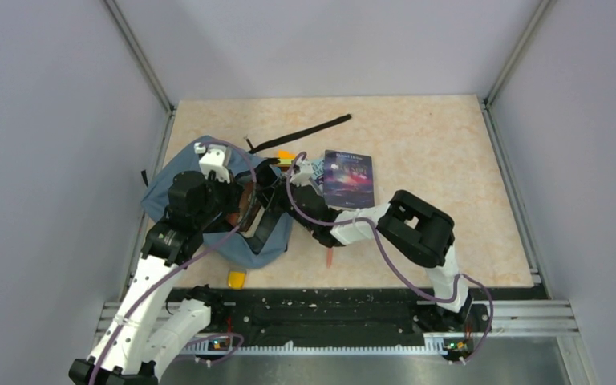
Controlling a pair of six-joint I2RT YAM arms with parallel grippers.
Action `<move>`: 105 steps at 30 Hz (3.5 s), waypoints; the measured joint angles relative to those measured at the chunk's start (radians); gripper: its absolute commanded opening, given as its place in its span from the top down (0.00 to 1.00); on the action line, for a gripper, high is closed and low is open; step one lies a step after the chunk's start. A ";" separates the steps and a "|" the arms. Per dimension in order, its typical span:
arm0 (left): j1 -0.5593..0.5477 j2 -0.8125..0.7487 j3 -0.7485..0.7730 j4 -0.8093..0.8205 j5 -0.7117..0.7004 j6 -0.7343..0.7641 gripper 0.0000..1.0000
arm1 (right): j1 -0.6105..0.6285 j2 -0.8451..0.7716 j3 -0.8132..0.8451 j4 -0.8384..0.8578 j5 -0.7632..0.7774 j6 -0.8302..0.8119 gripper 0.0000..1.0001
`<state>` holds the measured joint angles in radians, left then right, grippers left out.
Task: Pack the student bag
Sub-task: Place the book in the student bag, then pick up the book from the center of the board.
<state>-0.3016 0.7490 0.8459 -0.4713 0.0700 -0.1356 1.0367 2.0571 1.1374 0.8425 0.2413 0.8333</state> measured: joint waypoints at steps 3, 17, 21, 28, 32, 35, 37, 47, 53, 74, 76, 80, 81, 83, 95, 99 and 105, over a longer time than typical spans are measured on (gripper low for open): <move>0.000 0.000 0.000 0.000 -0.012 0.000 1.00 | 0.002 0.000 0.000 -0.001 0.027 -0.047 0.67; -0.002 0.021 0.000 -0.009 -0.113 -0.016 1.00 | 0.002 -0.199 -0.099 0.039 0.045 -0.275 0.31; -0.002 0.021 0.000 -0.008 -0.129 -0.020 1.00 | 0.002 -0.343 -0.174 0.040 0.042 -0.316 0.30; -0.002 0.021 0.000 -0.008 -0.143 -0.020 1.00 | 0.001 -0.522 -0.287 -0.013 0.056 -0.386 0.21; -0.002 0.021 0.000 -0.008 -0.142 -0.020 1.00 | -0.019 -0.620 -0.339 -0.129 0.068 -0.418 0.20; -0.002 0.021 0.000 -0.008 -0.142 -0.020 1.00 | -0.086 -0.716 -0.378 -0.247 0.039 -0.420 0.19; -0.002 0.021 0.000 -0.008 -0.142 -0.020 1.00 | -0.155 -0.783 -0.410 -0.315 0.016 -0.413 0.18; -0.002 0.021 0.000 -0.008 -0.138 -0.020 1.00 | -0.491 -0.982 -0.583 -0.547 -0.203 -0.343 0.13; -0.002 0.019 0.000 -0.009 -0.137 -0.020 1.00 | -0.623 -0.988 -0.713 -0.522 -0.315 -0.209 0.14; -0.002 0.019 0.000 -0.009 -0.134 -0.020 1.00 | -0.632 -0.691 -0.889 -0.106 -0.345 0.159 0.29; -0.002 0.019 0.000 -0.009 -0.134 -0.020 1.00 | -0.633 -0.657 -0.887 -0.076 -0.361 0.175 0.30; -0.002 0.019 0.000 -0.009 -0.134 -0.020 1.00 | -0.633 -0.606 -0.887 -0.019 -0.386 0.204 0.32; -0.002 0.019 0.000 -0.009 -0.134 -0.020 1.00 | -0.633 -0.603 -0.887 -0.015 -0.387 0.208 0.33; -0.002 0.019 0.000 -0.009 -0.134 -0.020 1.00 | -0.633 -0.592 -0.885 0.001 -0.394 0.213 0.34; -0.002 0.019 0.000 -0.009 -0.134 -0.020 1.00 | -0.634 -0.534 -0.868 0.049 -0.399 0.253 0.78; -0.002 0.019 0.000 -0.009 -0.134 -0.020 1.00 | -0.634 -0.578 -0.868 0.061 -0.376 0.271 0.90; -0.002 0.019 0.000 -0.010 -0.134 -0.020 1.00 | -0.634 -0.763 -0.866 -0.045 -0.314 0.191 1.00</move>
<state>-0.3038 0.7677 0.8459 -0.4808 -0.0643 -0.1555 0.4026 1.2938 0.2718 0.7979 -0.0723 1.0241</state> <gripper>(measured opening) 0.045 0.137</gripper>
